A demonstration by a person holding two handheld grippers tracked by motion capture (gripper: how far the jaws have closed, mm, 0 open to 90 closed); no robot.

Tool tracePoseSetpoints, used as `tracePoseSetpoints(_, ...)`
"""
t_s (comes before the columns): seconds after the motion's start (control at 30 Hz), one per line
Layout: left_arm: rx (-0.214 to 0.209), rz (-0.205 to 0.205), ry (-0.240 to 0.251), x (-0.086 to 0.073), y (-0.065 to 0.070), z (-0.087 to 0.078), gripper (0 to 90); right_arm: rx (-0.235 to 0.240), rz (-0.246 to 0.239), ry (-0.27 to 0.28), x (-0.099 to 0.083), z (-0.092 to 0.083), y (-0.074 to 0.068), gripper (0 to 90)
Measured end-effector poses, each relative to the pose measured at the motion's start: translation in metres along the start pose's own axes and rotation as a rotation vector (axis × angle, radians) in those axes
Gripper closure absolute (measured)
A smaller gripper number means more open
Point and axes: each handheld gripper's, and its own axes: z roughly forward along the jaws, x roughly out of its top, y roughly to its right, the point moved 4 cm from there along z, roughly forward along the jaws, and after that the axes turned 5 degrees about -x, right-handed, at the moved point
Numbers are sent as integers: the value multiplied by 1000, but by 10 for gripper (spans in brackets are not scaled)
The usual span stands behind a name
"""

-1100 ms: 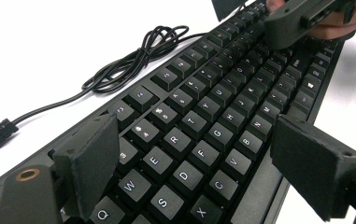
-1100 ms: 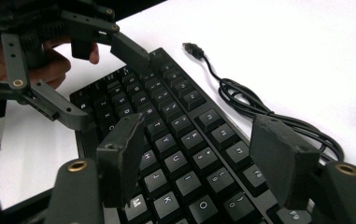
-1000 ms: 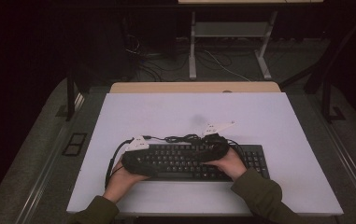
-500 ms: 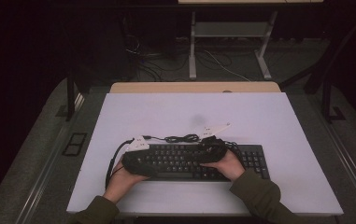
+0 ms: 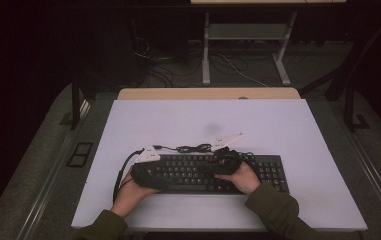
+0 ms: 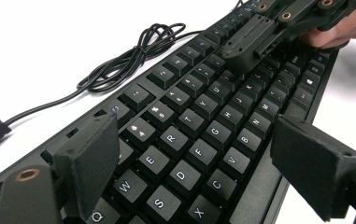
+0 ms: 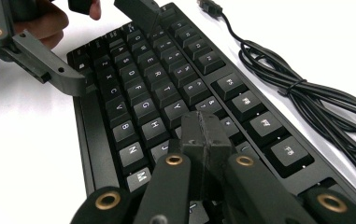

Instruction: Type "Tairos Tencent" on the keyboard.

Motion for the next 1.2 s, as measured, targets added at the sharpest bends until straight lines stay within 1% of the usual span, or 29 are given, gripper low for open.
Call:
tracePoseSetpoints(0.37, -1, 0, -2, 0, 0, 0, 151, -14, -5, -24, -2, 3, 0, 893)
tracePoseSetpoints(0.77, -1, 1, -4, 0, 0, 0, 151, -16, -3, -28, -2, 4, 1, 892)
tracePoseSetpoints(0.93, 0, 1, -4, 0, 0, 0, 151, -22, -6, -43, -3, 5, 1, 893)
tracePoseSetpoints(1.2, 1, 1, -4, 0, 0, 0, 151, -19, -1, -42, -3, 5, 0, 893)
